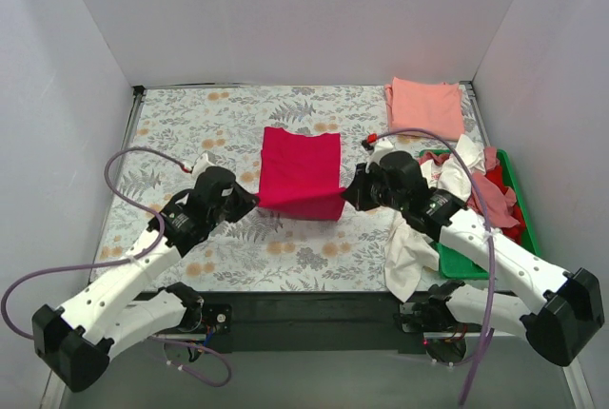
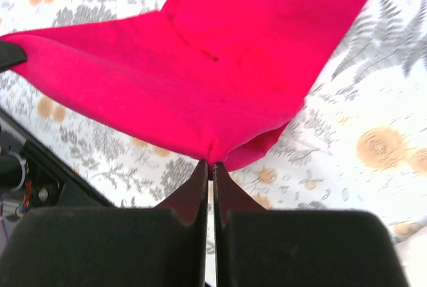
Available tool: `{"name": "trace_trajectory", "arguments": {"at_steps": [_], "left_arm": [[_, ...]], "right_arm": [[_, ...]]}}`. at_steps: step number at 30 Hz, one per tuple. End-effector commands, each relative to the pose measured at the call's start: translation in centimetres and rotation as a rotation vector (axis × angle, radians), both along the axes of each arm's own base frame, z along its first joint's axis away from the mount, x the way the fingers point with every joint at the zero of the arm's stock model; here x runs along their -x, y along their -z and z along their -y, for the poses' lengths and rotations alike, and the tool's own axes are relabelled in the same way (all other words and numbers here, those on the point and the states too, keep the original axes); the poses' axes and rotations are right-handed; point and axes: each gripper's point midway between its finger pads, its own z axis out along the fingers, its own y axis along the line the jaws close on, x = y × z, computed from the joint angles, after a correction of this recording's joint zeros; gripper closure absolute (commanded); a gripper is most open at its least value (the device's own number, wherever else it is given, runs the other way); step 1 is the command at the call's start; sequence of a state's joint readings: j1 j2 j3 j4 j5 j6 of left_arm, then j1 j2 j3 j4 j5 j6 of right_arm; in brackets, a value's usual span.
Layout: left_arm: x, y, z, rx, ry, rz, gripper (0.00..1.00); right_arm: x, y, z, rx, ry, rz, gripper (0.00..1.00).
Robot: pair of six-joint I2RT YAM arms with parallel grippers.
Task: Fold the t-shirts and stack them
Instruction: Fold the tshirt
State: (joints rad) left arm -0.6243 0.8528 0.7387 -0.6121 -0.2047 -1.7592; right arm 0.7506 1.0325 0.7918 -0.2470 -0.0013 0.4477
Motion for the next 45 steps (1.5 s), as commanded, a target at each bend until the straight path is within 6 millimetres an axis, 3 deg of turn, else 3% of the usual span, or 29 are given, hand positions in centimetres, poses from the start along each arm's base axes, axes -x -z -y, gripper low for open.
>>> {"name": "trace_trajectory", "arguments": {"at_steps": [1,3,4,5,12,26,27,33,36,38,39,40,42,43,44,45], "left_arm": [[-3.2,-2.8,-1.2,-0.101,-0.098,0.073,1.00],[-4.6,-3.8,-1.3,-0.121,-0.131,0.100,1.00],[-5.3,-3.4,-1.1,-0.146,-0.130,0.090,1.00],[-6.0,-4.5,-0.9,-0.147,-0.124,0.118,1.00],[-10.9,-5.6,-2.1,-0.194,-0.146,0.141,1.00],[-18.3,-5.0,-2.0,-0.221,-0.126,0.142,1.00],[-18.8,-4.7,-2.1,-0.220,-0.129,0.133,1.00],[-21.9,-2.6,-1.8,-0.207,-0.094,0.096,1.00],[-23.9,-1.0,-1.6,-0.219,-0.076,0.069,1.00],[-24.9,0.6,-1.7,-0.220,-0.070,0.037,1.00],[-25.6,0.4,-1.6,-0.216,-0.068,0.045,1.00],[-26.1,0.6,-1.4,-0.209,-0.057,0.045,1.00],[-27.5,1.6,-1.5,-0.207,-0.054,0.030,1.00],[-27.9,2.2,-1.4,-0.212,-0.042,0.027,1.00],[-28.3,2.6,-1.2,-0.209,-0.033,0.022,1.00],[-28.9,4.2,-1.2,-0.218,-0.025,0.001,0.97]], "right_arm": [[-3.2,-2.7,0.3,-0.009,0.019,0.056,0.99],[-4.4,-4.0,0.3,-0.031,0.004,0.071,0.99],[-4.9,-4.0,0.1,-0.032,-0.005,0.067,0.99],[-5.4,-4.3,0.0,-0.039,-0.013,0.070,0.99],[-8.8,-4.7,0.4,-0.069,-0.024,0.042,0.99],[-14.7,-3.6,0.5,-0.106,-0.032,-0.025,0.99],[-15.5,-4.2,0.6,-0.115,-0.031,-0.013,0.99],[-18.9,-2.5,0.5,-0.131,-0.034,-0.066,0.99],[-20.7,-0.7,0.7,-0.114,-0.010,-0.094,0.99],[-21.9,-0.6,0.8,-0.108,0.009,-0.085,0.99],[-22.6,-0.6,1.0,-0.104,0.019,-0.080,0.99],[-23.3,0.7,1.1,-0.096,0.024,-0.104,0.99],[-25.0,0.7,1.2,-0.102,0.031,-0.091,0.99],[-25.7,2.3,1.3,-0.096,0.042,-0.122,0.99],[-26.8,1.8,1.5,-0.101,0.051,-0.104,0.99],[-27.5,2.2,1.5,-0.100,0.053,-0.104,0.99]]}}
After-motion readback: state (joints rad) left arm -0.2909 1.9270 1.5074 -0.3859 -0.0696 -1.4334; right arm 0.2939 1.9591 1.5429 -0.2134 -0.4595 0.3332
